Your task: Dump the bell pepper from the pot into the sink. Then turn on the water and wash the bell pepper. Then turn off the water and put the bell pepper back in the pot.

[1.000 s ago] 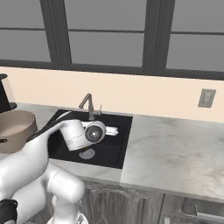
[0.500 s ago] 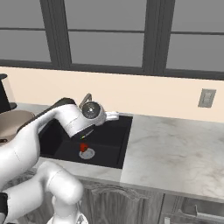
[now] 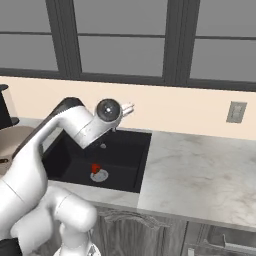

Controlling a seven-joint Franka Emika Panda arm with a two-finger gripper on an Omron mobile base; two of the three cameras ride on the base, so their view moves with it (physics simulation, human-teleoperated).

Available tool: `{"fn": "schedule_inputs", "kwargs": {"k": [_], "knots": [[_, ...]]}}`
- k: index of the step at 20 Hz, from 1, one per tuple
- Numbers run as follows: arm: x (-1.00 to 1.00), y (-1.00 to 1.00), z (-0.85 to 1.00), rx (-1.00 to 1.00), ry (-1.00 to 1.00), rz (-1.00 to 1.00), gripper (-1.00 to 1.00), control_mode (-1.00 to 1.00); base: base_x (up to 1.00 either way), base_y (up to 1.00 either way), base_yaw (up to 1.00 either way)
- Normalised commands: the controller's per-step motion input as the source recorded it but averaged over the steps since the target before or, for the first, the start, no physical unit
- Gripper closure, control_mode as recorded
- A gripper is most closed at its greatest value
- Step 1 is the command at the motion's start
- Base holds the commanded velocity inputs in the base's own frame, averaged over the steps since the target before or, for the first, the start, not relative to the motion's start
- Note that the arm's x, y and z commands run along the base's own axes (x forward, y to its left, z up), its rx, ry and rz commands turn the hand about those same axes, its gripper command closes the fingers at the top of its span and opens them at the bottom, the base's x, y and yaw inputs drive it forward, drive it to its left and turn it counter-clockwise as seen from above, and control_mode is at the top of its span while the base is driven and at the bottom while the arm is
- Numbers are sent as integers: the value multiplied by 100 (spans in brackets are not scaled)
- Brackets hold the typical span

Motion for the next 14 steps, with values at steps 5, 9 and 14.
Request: {"fn": "schedule_inputs", "kwargs": {"k": [5,9,14], "knots": [[-56,14,8,-41,-39,66,-100,-100,0,0,0],[-26,31,23,-43,-40,68,-100,-100,0,0,0],[0,65,44,-36,-31,61,-100,-100,0,0,0]]}}
